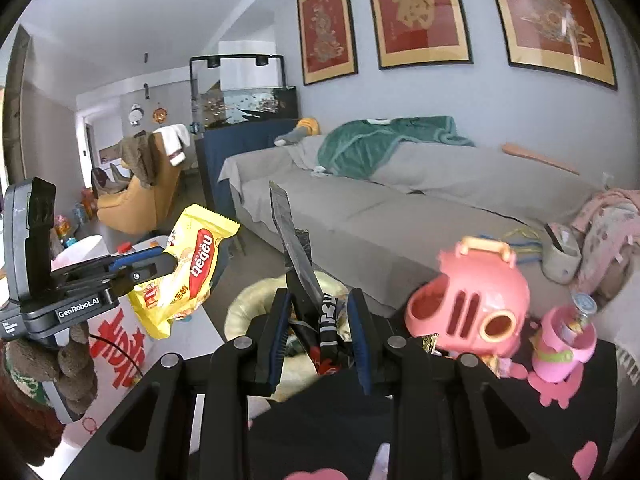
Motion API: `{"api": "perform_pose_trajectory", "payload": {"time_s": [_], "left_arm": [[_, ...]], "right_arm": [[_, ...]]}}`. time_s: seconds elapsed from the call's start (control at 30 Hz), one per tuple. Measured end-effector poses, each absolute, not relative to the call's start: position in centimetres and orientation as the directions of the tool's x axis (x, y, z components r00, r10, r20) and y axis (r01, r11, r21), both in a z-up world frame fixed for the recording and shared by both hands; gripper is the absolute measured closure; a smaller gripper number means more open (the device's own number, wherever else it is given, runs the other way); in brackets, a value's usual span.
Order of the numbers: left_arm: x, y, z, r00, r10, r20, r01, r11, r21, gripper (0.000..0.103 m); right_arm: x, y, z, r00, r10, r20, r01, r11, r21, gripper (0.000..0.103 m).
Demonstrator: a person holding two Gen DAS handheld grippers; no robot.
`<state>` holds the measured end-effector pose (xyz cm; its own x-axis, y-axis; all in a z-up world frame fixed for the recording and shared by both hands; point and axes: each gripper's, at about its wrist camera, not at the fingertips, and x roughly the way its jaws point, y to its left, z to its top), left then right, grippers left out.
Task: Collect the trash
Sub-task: 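Carry the Rebati bag and black-white wrapper to the yellow trash bag with both grippers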
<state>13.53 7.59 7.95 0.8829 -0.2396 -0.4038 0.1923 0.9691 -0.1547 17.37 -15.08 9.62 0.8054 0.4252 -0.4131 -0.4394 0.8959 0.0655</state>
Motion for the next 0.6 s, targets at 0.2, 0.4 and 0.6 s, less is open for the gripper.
{"api": "perform_pose_trajectory", "payload": {"time_s": [0.2,0.4,0.6], "left_arm": [[14.2,9.3,7.2,0.88,-0.216,-0.424,0.161,0.974,-0.162,0.078],[16.7,10.3,4.6,0.861,-0.204,-0.466,0.112,0.97,-0.217,0.078],[20.9,10.1,0.6,0.816,-0.2,-0.543,0.078,0.968,-0.24,0.078]], "right_arm": [[18.6,-13.5,9.6,0.8,0.433,-0.416,-0.448,0.892,0.065,0.076],[20.5,-12.0,8.8,0.782,0.454,-0.427,-0.461,0.883,0.094,0.076],[23.5,-11.1,6.7,0.755,0.469,-0.459,-0.477,0.872,0.107,0.076]]}}
